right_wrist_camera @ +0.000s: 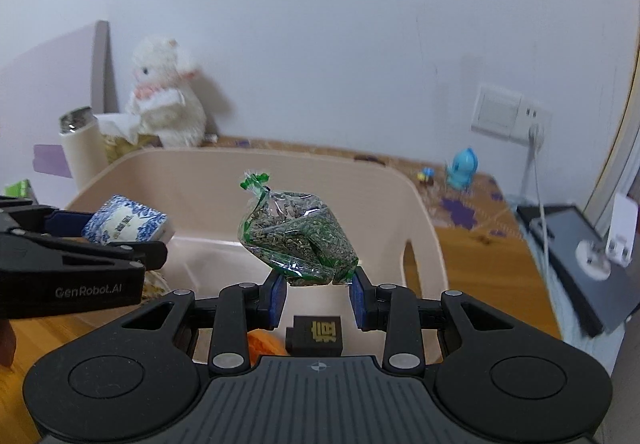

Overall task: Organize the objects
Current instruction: 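Carry packet and mesh bag into the basket and release both, then grasp the hair clip with left tool while right tool grasps the white medicine box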

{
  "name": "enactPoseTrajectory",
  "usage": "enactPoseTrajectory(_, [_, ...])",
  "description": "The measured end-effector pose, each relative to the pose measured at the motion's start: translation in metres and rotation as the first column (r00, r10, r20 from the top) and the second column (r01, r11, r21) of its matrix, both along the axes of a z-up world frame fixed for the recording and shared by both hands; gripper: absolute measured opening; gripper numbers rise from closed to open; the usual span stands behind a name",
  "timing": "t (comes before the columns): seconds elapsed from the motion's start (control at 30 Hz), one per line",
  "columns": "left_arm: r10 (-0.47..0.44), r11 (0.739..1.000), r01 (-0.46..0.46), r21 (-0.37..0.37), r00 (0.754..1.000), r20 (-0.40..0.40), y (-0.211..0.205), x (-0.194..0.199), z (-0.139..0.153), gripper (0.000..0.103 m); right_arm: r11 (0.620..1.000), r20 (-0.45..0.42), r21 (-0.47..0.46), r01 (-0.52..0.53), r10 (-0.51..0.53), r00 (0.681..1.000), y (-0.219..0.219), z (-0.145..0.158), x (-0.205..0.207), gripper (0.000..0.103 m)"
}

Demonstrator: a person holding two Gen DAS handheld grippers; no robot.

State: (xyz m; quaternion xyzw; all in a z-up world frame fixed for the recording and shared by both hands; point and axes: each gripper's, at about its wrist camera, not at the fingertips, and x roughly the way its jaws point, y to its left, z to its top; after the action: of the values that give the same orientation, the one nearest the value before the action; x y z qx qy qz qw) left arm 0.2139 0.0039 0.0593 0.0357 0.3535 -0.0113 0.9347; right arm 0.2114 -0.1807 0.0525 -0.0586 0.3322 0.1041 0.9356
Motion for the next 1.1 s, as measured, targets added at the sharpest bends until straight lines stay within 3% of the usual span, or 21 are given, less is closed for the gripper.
enactPoseTrajectory(0.1, [-0.007, 1.0, 0.007, -0.012, 0.999, -0.053, 0.003, 0.008, -0.01, 0.065, 1.0, -0.033, -0.014, 0.006, -0.006, 0.999, 0.002, -0.008, 0.006, 0.031])
enactPoseTrajectory(0.2, [-0.009, 1.0, 0.01, 0.018, 0.999, -0.049, 0.001, 0.008, -0.012, 0.065, 1.0, -0.052, -0.017, 0.007, -0.008, 0.999, 0.003, -0.012, 0.007, 0.033])
enactPoseTrajectory(0.23, [-0.015, 1.0, 0.016, 0.021, 0.999, -0.051, 0.0, 0.008, -0.011, 0.066, 1.0, -0.052, -0.015, 0.009, -0.01, 0.999, 0.002, -0.012, 0.006, 0.043])
enactPoseTrajectory(0.33, [-0.041, 0.999, 0.042, 0.01, 0.998, -0.044, 0.0, 0.003, -0.007, 0.067, 1.0, -0.029, -0.002, 0.003, -0.003, 1.0, 0.0, -0.008, -0.001, 0.049])
enactPoseTrajectory(0.37, [-0.045, 0.999, 0.046, 0.012, 0.998, -0.038, 0.0, 0.001, -0.005, 0.076, 1.0, -0.019, -0.001, -0.001, 0.001, 1.0, 0.0, -0.005, -0.004, 0.052])
enactPoseTrajectory(0.43, [-0.038, 0.999, 0.038, 0.022, 0.999, -0.011, 0.001, -0.007, 0.0, 0.086, 1.0, 0.005, -0.002, -0.004, 0.004, 1.0, -0.002, 0.0, -0.013, 0.07])
enactPoseTrajectory(0.7, [-0.015, 0.999, 0.014, 0.029, 0.999, 0.044, 0.008, -0.04, 0.019, 0.094, 0.998, 0.042, 0.057, -0.004, 0.001, 0.999, -0.017, 0.015, -0.047, 0.099])
enactPoseTrajectory(0.73, [-0.011, 1.0, 0.01, 0.028, 0.998, 0.055, 0.01, -0.045, 0.02, 0.097, 0.998, 0.045, 0.058, -0.004, 0.002, 0.999, -0.018, 0.015, -0.053, 0.099])
enactPoseTrajectory(0.97, [-0.026, 0.999, 0.024, 0.029, 0.997, 0.076, 0.014, -0.079, 0.022, 0.098, 1.0, 0.026, 0.026, 0.001, -0.001, 1.0, -0.025, -0.002, -0.086, 0.101])
enactPoseTrajectory(1.1, [-0.04, 0.999, 0.039, 0.026, 0.998, 0.052, 0.016, -0.094, 0.01, 0.098, 1.0, -0.009, 0.018, 0.013, -0.013, 1.0, -0.029, -0.018, -0.095, 0.101])
